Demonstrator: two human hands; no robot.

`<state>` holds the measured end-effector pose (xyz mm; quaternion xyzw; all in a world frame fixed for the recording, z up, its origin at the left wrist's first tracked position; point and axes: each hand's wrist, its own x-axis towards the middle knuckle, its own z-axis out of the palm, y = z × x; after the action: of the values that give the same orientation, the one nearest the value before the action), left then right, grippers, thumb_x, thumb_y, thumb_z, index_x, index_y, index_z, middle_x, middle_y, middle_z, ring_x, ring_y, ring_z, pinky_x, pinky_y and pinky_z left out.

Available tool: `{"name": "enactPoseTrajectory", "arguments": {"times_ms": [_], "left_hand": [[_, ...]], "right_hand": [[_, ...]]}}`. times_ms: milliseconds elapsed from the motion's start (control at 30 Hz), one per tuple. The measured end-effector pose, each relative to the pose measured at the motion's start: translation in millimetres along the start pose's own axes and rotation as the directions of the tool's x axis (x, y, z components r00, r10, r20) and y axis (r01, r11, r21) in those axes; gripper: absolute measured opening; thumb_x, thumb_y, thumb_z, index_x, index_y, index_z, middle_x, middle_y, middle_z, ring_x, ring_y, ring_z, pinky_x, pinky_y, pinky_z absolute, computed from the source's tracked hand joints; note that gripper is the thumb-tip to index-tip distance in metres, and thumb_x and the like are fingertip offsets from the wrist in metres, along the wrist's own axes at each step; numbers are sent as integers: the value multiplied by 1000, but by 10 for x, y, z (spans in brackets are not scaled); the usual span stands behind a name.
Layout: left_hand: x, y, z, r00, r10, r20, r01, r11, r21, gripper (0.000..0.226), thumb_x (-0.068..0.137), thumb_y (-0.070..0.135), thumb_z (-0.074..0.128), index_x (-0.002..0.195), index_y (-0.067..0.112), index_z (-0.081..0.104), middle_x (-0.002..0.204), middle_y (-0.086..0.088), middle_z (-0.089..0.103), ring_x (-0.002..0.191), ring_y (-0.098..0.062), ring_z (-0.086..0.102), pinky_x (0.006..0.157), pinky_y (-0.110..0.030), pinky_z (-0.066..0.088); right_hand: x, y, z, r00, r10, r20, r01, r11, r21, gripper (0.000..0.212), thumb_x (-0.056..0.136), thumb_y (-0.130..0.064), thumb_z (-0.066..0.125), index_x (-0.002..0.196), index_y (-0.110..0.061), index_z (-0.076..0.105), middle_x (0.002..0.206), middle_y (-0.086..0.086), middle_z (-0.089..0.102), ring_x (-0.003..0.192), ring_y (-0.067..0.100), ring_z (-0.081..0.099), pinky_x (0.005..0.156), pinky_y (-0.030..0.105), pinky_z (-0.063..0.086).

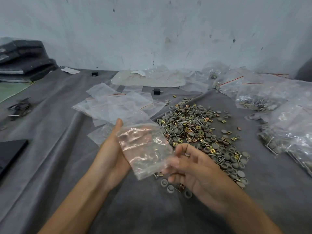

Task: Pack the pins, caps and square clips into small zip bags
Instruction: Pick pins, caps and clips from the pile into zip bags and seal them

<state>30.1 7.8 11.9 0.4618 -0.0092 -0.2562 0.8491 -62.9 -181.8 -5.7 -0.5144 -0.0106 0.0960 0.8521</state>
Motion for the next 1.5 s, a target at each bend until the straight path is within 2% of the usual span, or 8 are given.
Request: {"name": "enactPoseTrajectory", "arguments": {"times_ms": [133,400,467,567,633,833,1033,1500], "left_hand": [[29,-17,4,1000,19,-2,-19,995,-97,61,88,38,55,130,-7,59,122,-23,71,95,-24,76,90,-44,59],[61,-64,4,967,194,-163,-176,977,118,29,103,31,53,109,3,58,113,-16,75,95,-26,76,76,-37,63],[51,-74,-27,870,426,-247,-280,841,464,29,98,46,61,102,18,56,113,-4,72,101,-12,69,84,-27,54],[-80,-119,-44,671,740,-35,-331,341,880,37,83,68,65,105,42,52,112,24,57,103,8,54,78,-9,42],[-170,-203,-7,685,703,192,-423,170,890,34,79,68,65,101,43,57,100,20,60,94,-2,57,73,-11,41],[-267,-458,100,863,275,423,-467,118,876,50,71,70,74,110,48,51,95,17,62,73,-9,62,61,-28,49],[-206,-416,47,865,253,433,-494,288,820,24,85,34,68,105,40,57,82,13,75,57,-5,57,54,-20,43],[-269,-418,76,771,405,490,-468,-160,869,20,85,42,61,100,41,48,72,16,62,67,-4,59,56,-31,50]], "right_hand": [[18,-2,5,997,23,-77,-10,986,167,49,72,-11,86,117,-5,70,95,18,70,77,21,67,66,29,58],[5,-16,-9,987,-42,-155,29,996,-87,13,83,-17,70,87,-8,79,82,13,70,69,17,63,58,25,54],[13,-13,-6,972,-77,-224,41,986,-158,16,78,-26,75,80,-10,78,76,9,69,63,13,61,54,23,52],[37,19,-19,937,-161,-309,67,954,-293,30,74,-37,79,75,-8,70,69,7,66,57,12,57,50,20,47],[49,47,-19,915,-211,-343,77,927,-366,33,75,-41,78,73,-10,67,67,7,64,57,13,56,49,20,47],[52,127,-31,892,-327,-311,146,862,-485,37,79,-51,78,63,-23,61,57,1,57,51,12,51,46,25,44],[40,98,-72,943,-301,-139,169,798,-579,29,75,-47,82,80,-21,69,68,-2,67,62,7,58,55,21,46],[-26,122,-22,918,-395,-32,194,519,-833,13,92,-25,72,81,-23,66,65,-8,61,55,2,52,54,15,38]]}}
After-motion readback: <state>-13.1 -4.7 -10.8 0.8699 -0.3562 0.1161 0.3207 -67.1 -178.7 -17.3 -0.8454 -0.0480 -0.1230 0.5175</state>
